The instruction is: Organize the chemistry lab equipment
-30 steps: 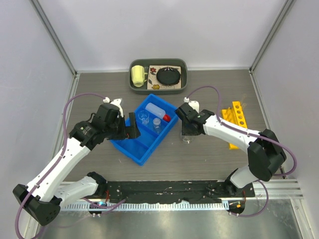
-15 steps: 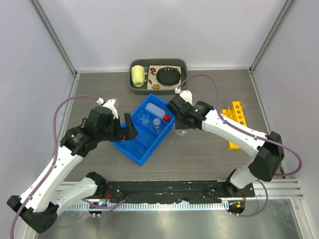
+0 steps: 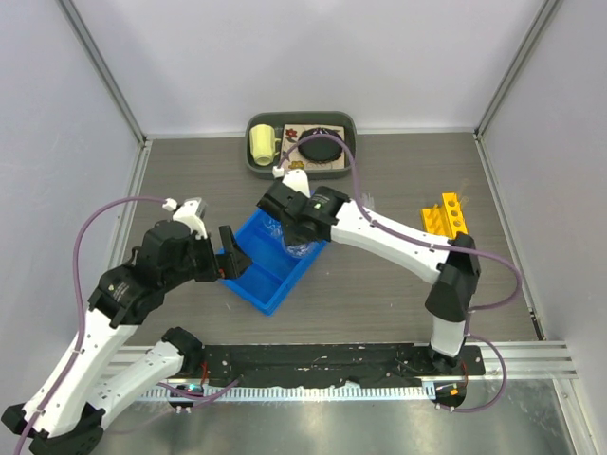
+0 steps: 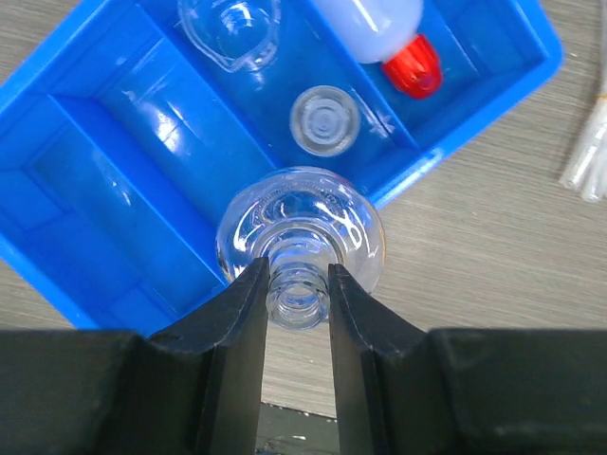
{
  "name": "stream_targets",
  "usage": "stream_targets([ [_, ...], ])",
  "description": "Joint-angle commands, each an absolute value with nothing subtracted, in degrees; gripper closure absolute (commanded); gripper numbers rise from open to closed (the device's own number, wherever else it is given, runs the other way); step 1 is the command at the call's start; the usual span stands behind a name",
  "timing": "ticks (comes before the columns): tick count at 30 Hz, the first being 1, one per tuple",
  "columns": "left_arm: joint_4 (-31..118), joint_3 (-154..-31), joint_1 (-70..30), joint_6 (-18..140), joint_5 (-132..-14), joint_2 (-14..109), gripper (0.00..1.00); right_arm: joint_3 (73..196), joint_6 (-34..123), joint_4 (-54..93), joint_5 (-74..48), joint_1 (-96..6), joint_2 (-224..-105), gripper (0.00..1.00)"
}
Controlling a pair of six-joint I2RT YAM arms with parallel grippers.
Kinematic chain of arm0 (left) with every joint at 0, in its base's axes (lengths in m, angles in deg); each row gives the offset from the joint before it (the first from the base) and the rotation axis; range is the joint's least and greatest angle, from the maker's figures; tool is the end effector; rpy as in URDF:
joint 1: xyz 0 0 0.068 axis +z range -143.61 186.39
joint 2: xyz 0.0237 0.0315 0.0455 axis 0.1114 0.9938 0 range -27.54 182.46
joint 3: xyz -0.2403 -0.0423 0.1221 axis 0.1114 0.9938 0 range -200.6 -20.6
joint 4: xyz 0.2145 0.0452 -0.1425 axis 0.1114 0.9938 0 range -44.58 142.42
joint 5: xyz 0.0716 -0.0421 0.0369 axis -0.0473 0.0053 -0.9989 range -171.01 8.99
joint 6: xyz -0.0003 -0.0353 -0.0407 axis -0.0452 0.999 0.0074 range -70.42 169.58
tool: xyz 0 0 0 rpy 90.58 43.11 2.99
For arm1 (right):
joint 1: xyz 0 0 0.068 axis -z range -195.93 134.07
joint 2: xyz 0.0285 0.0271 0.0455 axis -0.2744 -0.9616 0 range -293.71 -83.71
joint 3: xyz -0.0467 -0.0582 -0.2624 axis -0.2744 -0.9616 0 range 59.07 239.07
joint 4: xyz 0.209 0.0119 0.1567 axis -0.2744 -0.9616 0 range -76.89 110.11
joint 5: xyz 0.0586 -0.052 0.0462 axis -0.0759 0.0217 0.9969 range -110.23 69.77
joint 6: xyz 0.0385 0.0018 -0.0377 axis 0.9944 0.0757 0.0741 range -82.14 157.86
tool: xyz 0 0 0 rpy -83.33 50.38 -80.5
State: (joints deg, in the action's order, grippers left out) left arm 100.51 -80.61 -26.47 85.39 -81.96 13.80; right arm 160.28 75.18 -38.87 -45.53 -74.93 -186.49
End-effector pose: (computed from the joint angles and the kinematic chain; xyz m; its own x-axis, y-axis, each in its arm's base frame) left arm 0.1036 -0.0661 0.3581 -0.7153 -0.2343 -0.6583 0.1391 0.8755 -0.4627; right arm 0.2074 0.3155 0.3317 -0.7608 -0.2022 -0.6167 -0.2584 0.9660 0.0020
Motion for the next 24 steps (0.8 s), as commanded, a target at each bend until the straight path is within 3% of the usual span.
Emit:
stream_targets([
  [1, 101.0, -79.1, -26.1, 85.2, -81.3, 11.1, 0.00, 167.6, 75.9, -37.7, -45.5, -76.1, -190.0, 0.99],
  [24, 105.0, -78.3, -26.1, 82.8, -81.2, 5.9, 0.00, 174.3, 76.7, -32.5, -41.1, -76.1, -205.9, 0.99],
])
